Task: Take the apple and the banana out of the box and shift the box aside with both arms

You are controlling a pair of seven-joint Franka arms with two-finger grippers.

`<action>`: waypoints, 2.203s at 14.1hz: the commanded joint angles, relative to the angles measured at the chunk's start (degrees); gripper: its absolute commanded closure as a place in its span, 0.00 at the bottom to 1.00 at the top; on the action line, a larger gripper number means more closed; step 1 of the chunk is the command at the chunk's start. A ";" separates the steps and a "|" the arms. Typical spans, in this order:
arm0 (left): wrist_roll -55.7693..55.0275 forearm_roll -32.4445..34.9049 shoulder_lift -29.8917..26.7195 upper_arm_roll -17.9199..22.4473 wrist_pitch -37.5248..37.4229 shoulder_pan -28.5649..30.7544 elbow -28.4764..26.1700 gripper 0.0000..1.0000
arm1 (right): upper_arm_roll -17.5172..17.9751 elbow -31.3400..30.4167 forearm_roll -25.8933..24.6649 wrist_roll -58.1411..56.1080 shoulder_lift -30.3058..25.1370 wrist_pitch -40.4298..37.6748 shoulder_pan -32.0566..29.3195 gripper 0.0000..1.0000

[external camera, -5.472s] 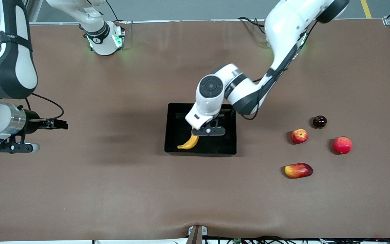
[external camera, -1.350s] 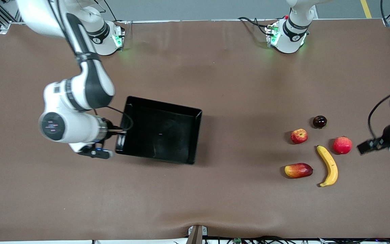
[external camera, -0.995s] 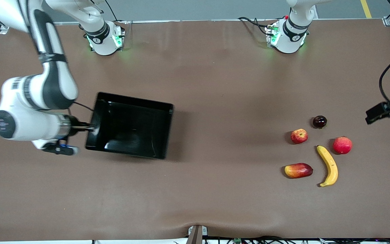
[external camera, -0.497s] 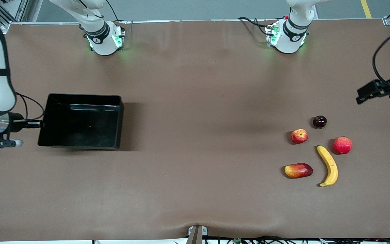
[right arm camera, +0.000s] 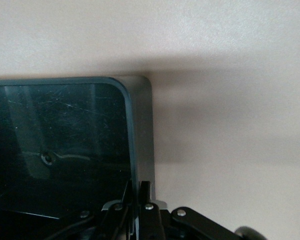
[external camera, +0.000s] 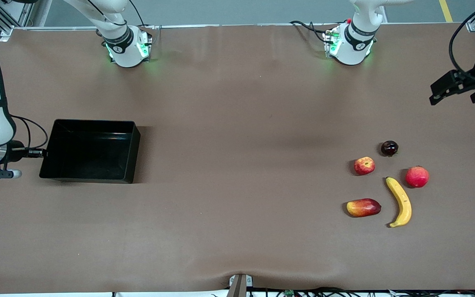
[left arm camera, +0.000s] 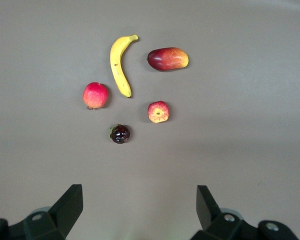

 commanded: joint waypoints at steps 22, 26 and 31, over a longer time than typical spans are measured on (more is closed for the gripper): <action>0.94 -0.30 2.39 0.08 3.96 0.24 -2.59 0.00 | 1.96 20.32 15.27 -31.57 -3.17 -18.43 -11.67 0.00; -0.46 -0.30 1.51 -2.47 3.26 0.42 -2.59 0.00 | 2.05 29.97 12.22 -21.95 -4.04 -22.36 -5.44 0.00; -0.73 -0.30 0.46 -2.48 0.71 1.03 -2.68 0.00 | 1.96 35.61 1.61 6.25 -7.55 -28.10 8.69 0.00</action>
